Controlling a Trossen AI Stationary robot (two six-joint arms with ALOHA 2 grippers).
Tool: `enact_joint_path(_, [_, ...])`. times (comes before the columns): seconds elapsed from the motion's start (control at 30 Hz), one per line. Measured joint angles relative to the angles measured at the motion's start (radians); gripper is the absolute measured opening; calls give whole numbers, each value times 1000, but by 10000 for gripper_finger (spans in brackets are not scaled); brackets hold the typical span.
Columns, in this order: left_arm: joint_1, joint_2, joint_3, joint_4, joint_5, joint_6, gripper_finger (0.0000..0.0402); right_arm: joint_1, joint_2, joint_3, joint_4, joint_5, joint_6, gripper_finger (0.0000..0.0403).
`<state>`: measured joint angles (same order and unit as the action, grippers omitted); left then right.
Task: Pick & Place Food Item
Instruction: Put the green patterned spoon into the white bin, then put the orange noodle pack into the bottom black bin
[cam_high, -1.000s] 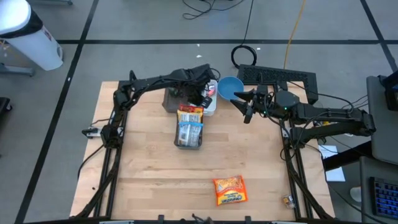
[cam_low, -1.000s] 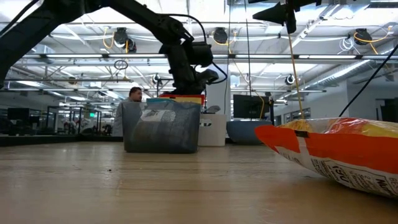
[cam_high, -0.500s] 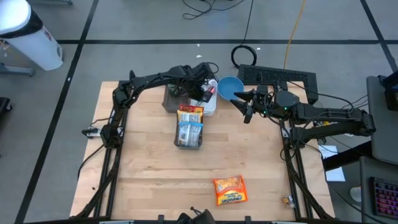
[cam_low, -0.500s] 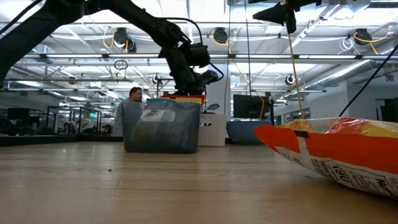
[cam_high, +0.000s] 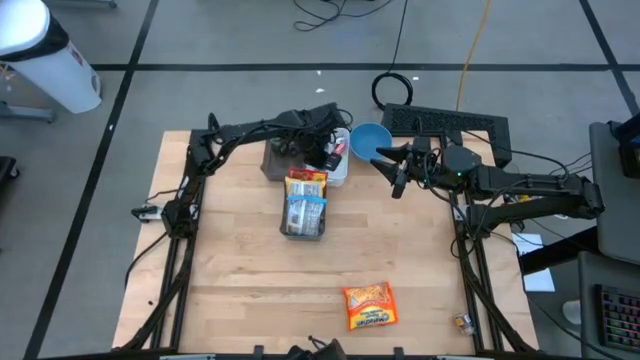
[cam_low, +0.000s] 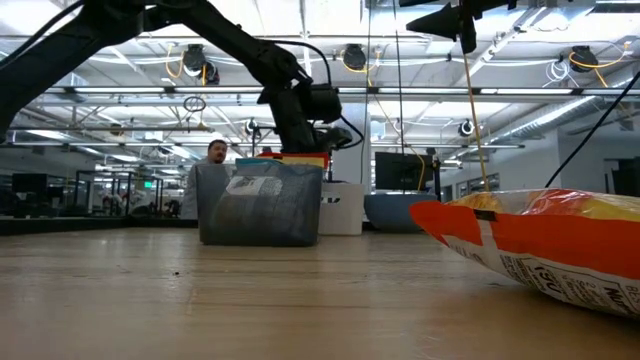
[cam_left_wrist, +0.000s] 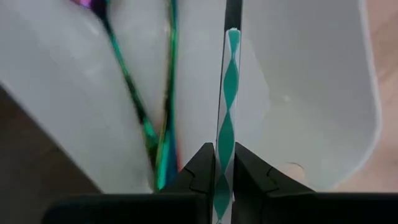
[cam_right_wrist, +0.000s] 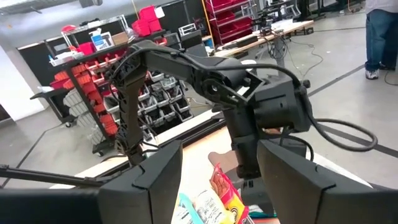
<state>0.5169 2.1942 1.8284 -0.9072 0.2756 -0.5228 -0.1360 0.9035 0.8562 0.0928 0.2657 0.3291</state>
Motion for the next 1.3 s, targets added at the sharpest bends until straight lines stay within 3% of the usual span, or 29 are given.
enact_joint_path(0.2, [-3, 4, 0, -7, -38, 13, 35, 0, 0, 0, -7, 0, 1, 203])
enact_joint_path(0.8, [7, 19, 1, 1, -13, 14, 35, 0, 0, 0, -6, 0, 3, 203])
enact_joint_path(1.03, [7, 19, 1, 30, -13, 5, 84, 0, 0, 0, -6, 0, 3, 199])
enact_joint_path(1.3, [11, 19, 1, 126, 48, 16, 90, 0, 0, 0, -7, -1, 3, 203])
